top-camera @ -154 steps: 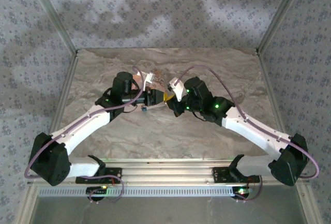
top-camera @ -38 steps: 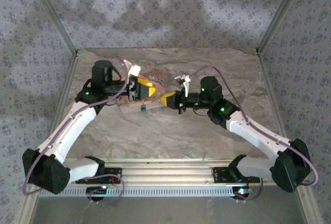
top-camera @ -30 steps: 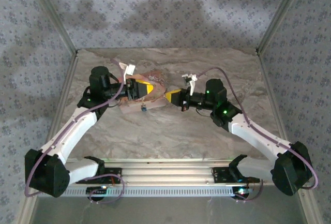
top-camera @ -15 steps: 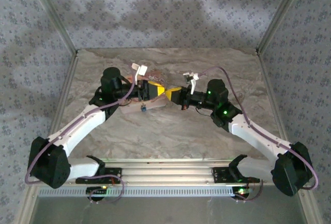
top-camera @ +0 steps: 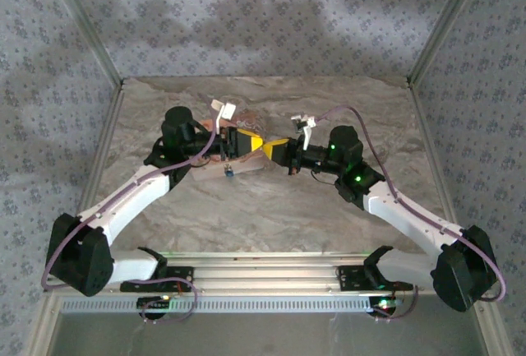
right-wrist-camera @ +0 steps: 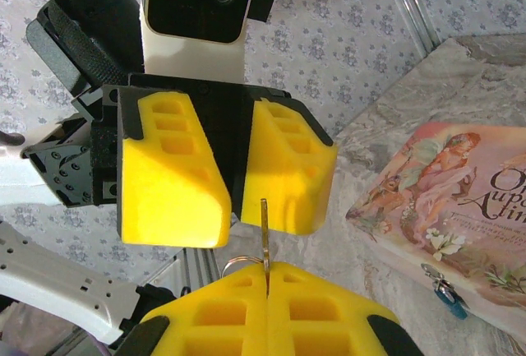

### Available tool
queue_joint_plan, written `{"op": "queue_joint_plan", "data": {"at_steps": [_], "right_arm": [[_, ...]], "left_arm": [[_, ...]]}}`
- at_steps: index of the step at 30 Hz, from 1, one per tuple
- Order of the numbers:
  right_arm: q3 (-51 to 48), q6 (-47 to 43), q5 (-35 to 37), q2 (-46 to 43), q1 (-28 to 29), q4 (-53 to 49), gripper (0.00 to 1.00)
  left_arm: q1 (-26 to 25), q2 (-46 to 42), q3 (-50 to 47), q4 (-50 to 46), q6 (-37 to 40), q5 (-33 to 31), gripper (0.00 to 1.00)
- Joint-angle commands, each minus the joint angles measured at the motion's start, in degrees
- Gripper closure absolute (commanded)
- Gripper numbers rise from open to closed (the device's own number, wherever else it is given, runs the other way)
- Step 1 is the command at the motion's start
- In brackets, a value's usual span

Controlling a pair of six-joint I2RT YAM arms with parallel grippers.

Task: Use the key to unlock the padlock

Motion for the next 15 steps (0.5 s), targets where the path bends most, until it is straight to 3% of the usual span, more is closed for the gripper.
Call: {"op": "queue_joint_plan", "data": {"at_steps": [1,6,15], "right_arm": [[-0.5,0.3,-1.5,-1.1,-0.1,2.6,1.00],[-0.5,0.6,-2.1,-1.0,-0.1,3.5,1.00],[-0.1,0.6,-2.9,-0.3,-0.1,3.4,1.00]], "left_arm": [[-0.5,0.6,-0.3,1.7,1.0,2.1,0.67],[-0.7,1.3,0.1,1.2,1.5,3.6,0.73],[-1.7,1.1,0.9,-0.2,4.7,7.3,0.99]]}}
